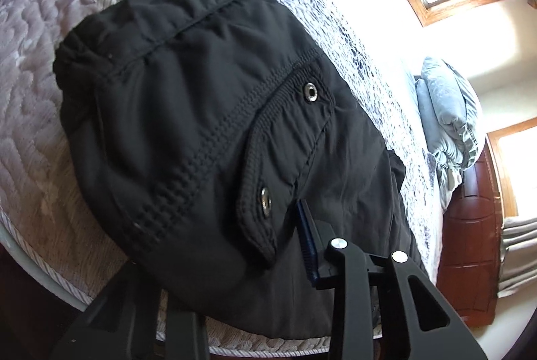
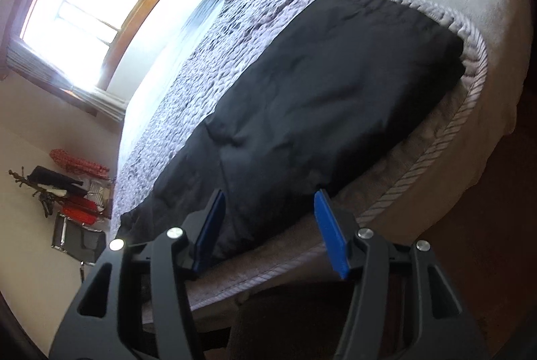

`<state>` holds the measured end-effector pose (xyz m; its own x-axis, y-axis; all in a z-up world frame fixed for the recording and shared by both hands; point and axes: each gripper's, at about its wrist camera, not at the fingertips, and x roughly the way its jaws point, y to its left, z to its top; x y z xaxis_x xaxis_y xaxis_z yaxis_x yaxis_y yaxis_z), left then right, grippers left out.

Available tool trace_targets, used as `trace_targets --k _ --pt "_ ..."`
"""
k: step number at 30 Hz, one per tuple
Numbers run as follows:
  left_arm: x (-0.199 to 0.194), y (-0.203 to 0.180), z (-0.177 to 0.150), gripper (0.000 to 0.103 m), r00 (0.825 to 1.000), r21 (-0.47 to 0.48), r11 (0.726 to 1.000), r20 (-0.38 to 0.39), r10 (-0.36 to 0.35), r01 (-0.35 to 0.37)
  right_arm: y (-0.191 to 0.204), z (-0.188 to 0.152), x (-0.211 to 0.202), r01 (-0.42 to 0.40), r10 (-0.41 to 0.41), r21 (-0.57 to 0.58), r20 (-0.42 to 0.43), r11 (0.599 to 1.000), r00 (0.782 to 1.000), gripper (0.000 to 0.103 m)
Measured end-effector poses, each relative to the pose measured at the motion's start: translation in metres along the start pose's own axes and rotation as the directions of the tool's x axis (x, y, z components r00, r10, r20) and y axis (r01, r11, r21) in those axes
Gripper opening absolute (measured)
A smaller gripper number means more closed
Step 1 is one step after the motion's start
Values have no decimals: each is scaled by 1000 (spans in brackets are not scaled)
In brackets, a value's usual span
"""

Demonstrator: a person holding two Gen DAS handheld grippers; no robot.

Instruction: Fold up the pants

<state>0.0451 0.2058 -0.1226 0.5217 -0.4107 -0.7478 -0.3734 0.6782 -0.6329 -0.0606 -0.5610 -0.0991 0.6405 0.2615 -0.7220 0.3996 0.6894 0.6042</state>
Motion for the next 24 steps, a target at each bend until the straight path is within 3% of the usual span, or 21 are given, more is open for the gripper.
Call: trace_targets --k 7,11,12,15,17,20,22,23,24 --pt "7 -3 1 34 1000 -1 1000 -14 5 -5 12 -20 43 -12 12 6 -121 1000 993 46" --pt "8 -4 2 36 1000 -6 1000 -17 6 -6 11 -17 55 -32 37 36 -132 999 991 5" --pt "8 -5 3 36 1000 -2 1000 -17 10 -10 12 -15 53 -46 50 34 -122 998 991 3" --pt "7 -10 3 36 999 21 999 -12 31 -30 29 -9 34 -91 89 -39 -58 995 994 2" --pt "7 -14 2 36 999 46 998 -6 52 -52 36 -7 25 -76 73 -68 -41 995 996 2" --pt "10 -16 1 38 998 61 996 -2 67 -67 25 -12 38 13 -18 -41 -112 999 994 2" --pt "10 -15 2 39 998 58 996 -4 64 -64 16 -16 47 33 -37 -31 -135 999 990 5" --pt "10 -15 3 39 998 57 996 -4 63 -62 15 -16 47 33 -37 -36 -136 999 990 14" --pt "9 -14 3 39 998 57 997 -5 61 -61 15 -15 45 54 -58 -37 -128 998 990 32"
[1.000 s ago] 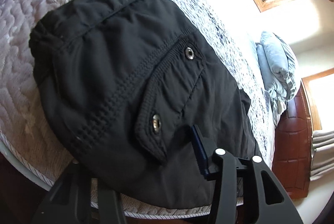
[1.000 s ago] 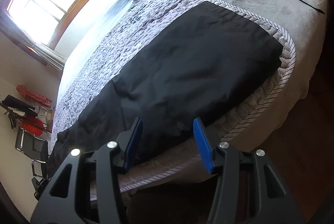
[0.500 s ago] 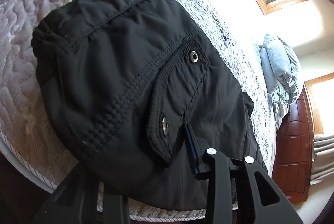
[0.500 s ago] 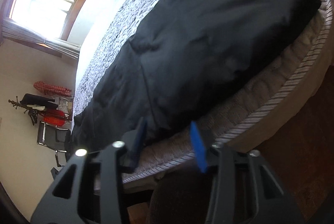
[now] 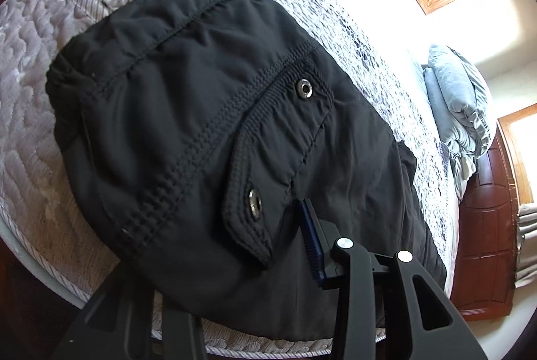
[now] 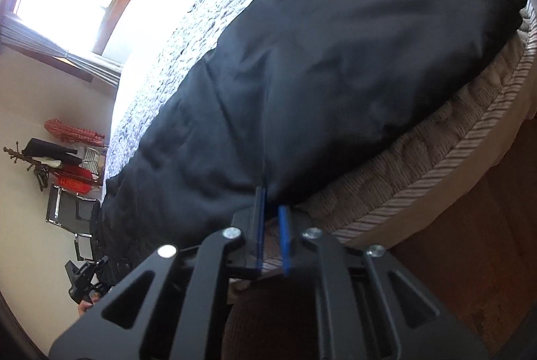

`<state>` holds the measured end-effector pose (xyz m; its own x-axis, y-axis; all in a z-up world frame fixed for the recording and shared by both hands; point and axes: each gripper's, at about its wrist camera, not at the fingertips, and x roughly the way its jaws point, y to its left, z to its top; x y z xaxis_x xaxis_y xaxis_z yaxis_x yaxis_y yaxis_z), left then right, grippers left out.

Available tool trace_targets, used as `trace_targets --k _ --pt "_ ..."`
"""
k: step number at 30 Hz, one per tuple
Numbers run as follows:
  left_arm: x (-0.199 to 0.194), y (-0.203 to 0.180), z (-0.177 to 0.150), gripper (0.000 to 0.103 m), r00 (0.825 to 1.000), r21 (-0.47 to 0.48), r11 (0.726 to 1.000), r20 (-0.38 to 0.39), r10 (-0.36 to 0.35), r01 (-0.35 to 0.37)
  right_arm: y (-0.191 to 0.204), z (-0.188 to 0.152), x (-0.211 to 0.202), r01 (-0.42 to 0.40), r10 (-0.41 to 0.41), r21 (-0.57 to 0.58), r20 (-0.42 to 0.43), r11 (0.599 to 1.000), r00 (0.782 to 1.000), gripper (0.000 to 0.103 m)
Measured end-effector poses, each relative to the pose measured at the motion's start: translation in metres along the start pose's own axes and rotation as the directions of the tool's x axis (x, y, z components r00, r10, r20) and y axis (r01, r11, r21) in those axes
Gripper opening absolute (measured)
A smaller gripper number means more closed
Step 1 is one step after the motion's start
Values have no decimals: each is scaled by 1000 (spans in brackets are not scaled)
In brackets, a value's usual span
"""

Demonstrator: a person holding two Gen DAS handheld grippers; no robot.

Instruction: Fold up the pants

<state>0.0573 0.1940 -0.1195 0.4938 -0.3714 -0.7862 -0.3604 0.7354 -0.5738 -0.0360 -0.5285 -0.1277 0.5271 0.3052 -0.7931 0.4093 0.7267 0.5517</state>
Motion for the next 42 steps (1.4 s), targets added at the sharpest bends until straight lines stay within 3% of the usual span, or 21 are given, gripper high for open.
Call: trace_targets --k 1,4,11,16,23,27,29,32,34,36,42 --pt "-1 0 0 39 1000 0 1000 -2 -1 1 0 1 -4 6 -6 -1 12 1000 1000 37" --pt "-2 0 -1 44 1000 5 1000 -10 1 -1 -3 5 -25 -2 3 -6 63 1000 998 39" --pt "-7 13 -11 52 1000 -23 1000 -23 -13 12 -65 20 -50 5 -29 199 118 980 993 51" --pt "-6 13 -10 55 1000 -32 999 -27 -15 14 -86 35 -39 -28 -10 278 134 960 991 52" --pt "2 4 -6 70 999 -28 1000 -37 -14 13 -95 59 -20 -79 27 334 158 939 987 52" --pt "6 0 -4 79 999 -29 999 -47 -16 15 -89 66 -25 -102 47 285 192 953 980 20" --pt "8 0 -3 80 999 -40 999 -50 -20 18 -81 69 -30 -98 49 246 201 964 978 10" --pt "10 -2 -1 80 998 -65 998 -51 -22 18 -61 75 -40 -75 36 161 232 984 972 7" --pt "9 -1 -1 77 999 -74 997 -45 -30 27 -46 76 -46 -49 21 106 250 993 968 7" --pt "7 2 1 52 999 -83 997 -38 -13 10 -34 77 -50 -13 -5 70 256 997 967 7" --pt "2 16 8 29 996 -119 990 -41 -81 76 -33 77 -45 40 -57 71 243 997 968 7"
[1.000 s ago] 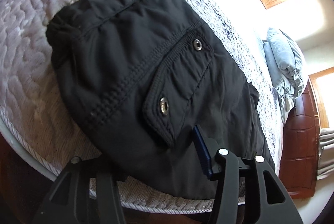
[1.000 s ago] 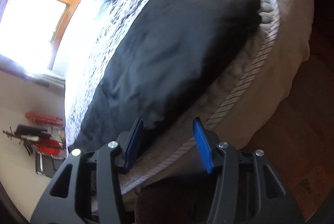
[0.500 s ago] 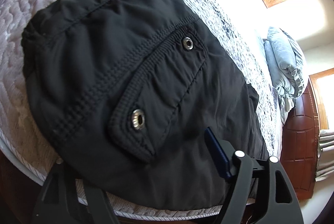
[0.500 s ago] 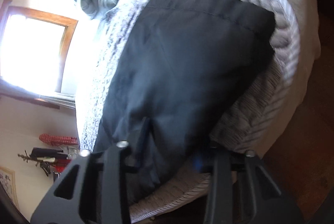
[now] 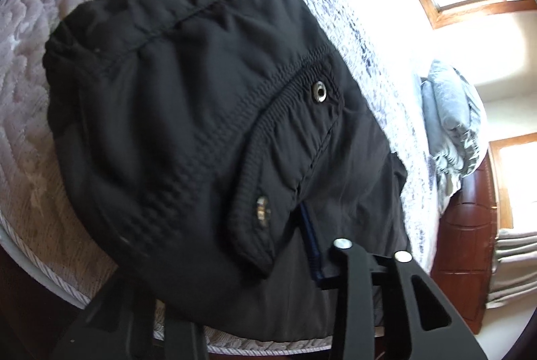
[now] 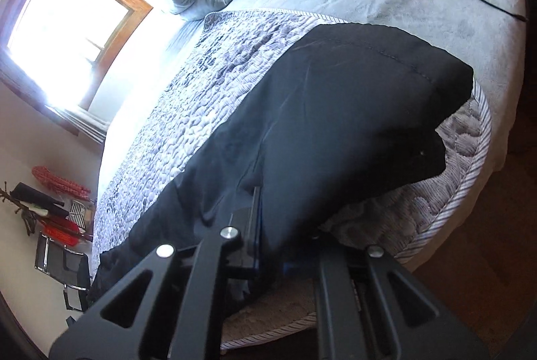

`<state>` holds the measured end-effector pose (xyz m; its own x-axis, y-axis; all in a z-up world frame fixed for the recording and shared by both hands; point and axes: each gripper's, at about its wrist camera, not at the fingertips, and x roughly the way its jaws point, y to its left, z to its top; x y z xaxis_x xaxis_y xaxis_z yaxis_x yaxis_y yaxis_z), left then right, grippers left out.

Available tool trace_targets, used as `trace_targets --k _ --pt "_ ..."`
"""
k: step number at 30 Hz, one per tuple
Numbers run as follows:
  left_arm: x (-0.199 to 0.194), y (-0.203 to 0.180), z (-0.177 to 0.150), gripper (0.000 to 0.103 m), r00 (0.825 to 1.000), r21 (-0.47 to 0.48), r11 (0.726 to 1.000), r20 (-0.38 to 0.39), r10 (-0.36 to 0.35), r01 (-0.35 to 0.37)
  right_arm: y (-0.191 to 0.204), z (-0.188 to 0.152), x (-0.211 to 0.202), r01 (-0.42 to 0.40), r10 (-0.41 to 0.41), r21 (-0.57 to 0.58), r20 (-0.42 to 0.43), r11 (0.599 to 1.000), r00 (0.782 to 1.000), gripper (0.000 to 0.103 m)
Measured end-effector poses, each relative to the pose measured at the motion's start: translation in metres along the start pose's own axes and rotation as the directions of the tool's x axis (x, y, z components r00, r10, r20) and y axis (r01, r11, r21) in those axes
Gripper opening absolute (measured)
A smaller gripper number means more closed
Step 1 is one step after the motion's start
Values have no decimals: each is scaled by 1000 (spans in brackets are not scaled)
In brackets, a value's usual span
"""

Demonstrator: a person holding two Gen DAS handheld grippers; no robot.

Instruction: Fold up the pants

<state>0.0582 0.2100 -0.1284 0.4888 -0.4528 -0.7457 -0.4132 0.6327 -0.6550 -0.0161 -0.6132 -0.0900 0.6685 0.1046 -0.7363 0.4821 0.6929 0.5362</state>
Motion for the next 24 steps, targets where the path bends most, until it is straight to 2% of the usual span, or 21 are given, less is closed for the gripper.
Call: trace_targets --k 3,6,11,18,24 --pt "-4 -8 3 17 1000 52 999 16 -4 3 -4 0 -5 -17 17 8 -2 1000 1000 7" --pt "-2 -18 9 14 999 69 998 37 -14 11 10 5 -8 -34 34 -12 -1 999 999 7" --pt "2 -29 25 14 995 81 996 88 -55 48 46 20 -12 -56 57 -83 6 995 998 7" --pt "5 -33 48 14 990 87 993 110 -86 77 94 39 3 -87 90 -138 15 987 996 7" --pt "-4 -28 72 14 982 89 994 169 -84 70 141 51 19 -147 151 -199 6 969 989 7"
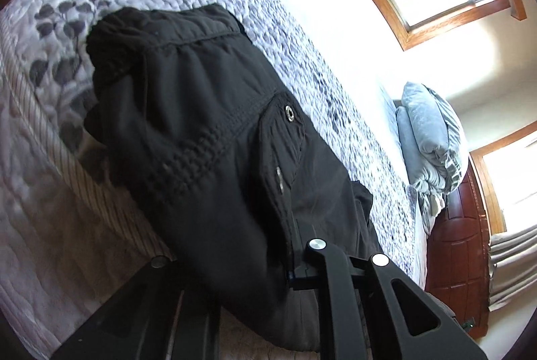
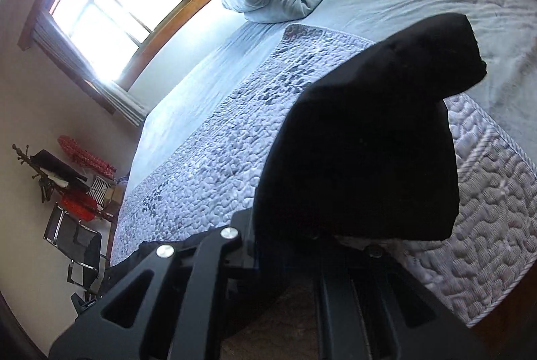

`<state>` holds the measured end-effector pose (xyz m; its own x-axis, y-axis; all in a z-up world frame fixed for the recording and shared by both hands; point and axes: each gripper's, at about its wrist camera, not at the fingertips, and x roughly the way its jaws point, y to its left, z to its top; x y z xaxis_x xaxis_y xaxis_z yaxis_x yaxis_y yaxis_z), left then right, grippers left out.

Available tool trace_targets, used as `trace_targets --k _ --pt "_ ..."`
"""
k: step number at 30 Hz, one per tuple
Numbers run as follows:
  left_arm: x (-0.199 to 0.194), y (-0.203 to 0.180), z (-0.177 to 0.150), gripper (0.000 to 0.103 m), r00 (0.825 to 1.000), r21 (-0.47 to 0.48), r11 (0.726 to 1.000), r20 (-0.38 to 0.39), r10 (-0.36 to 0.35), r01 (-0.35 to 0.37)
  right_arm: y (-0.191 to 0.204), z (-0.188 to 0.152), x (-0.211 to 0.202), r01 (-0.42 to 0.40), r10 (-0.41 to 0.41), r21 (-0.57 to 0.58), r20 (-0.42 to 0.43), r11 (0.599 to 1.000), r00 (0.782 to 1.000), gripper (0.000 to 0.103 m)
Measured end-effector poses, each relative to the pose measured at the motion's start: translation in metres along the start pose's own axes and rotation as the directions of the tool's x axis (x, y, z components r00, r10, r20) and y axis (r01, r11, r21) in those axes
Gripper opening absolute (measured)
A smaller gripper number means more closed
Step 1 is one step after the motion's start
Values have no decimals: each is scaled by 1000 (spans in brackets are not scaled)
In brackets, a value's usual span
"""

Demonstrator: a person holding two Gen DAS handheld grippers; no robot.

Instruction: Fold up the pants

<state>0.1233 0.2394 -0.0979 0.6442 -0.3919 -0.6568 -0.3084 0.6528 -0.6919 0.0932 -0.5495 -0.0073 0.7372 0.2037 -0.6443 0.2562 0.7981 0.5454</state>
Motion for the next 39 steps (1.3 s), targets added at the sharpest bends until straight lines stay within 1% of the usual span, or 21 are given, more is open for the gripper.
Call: trace_targets --k 5,7,9,12,15,17,20,22,24,26,28,30,33,35,36,37,39 --pt "-16 15 24 14 995 -14 999 95 40 -39 24 8 32 -74 73 -28 -20 997 997 7" --pt "-22 22 28 14 990 -24 998 132 59 -56 26 7 48 -96 95 -24 -30 995 995 7" --pt "-20 27 31 14 986 -20 997 146 82 -80 23 3 66 -97 96 -15 -42 995 994 7" --pt "-16 32 30 14 986 -30 996 148 82 -78 -1 -3 90 -63 67 47 -75 997 995 7" --pt "-11 31 27 16 983 -24 995 153 102 -100 -30 -14 103 -24 37 119 -109 993 993 7" --pt "-11 32 24 16 981 -18 994 161 110 -108 -43 -25 105 25 -6 139 -139 990 990 7" --pt "-16 36 24 16 982 -26 995 162 97 -94 -51 -39 107 84 -58 147 -175 986 983 7" --pt "-15 38 27 16 985 -34 996 153 86 -81 -51 -40 107 92 -67 137 -177 986 982 7" --pt "-15 38 30 16 986 -31 996 145 83 -79 -32 -29 110 106 -91 79 -172 991 981 6" --pt "-16 41 34 16 985 -30 997 155 79 -76 -6 -12 110 73 -66 39 -148 997 987 6" --pt "-17 46 34 16 982 -50 997 175 69 -61 24 6 109 26 -27 -8 -121 1000 992 6" --pt "-18 50 31 16 979 -71 996 195 61 -48 57 21 105 -33 26 -81 -85 996 996 6" --pt "-20 53 24 17 976 -76 996 211 60 -45 76 30 93 -127 124 -113 -36 985 992 6" --pt "-21 53 19 17 974 -74 996 217 66 -51 68 26 83 -159 159 -110 -10 981 987 6" --pt "-21 53 18 18 974 -72 996 215 70 -55 58 21 82 -146 145 -96 -11 985 989 6" --pt "-22 52 17 18 974 -65 996 212 75 -63 44 16 83 -119 118 -72 -21 990 993 6" --pt "-22 49 14 23 975 -43 995 202 95 -88 0 2 95 -38 39 20 -68 999 997 6"
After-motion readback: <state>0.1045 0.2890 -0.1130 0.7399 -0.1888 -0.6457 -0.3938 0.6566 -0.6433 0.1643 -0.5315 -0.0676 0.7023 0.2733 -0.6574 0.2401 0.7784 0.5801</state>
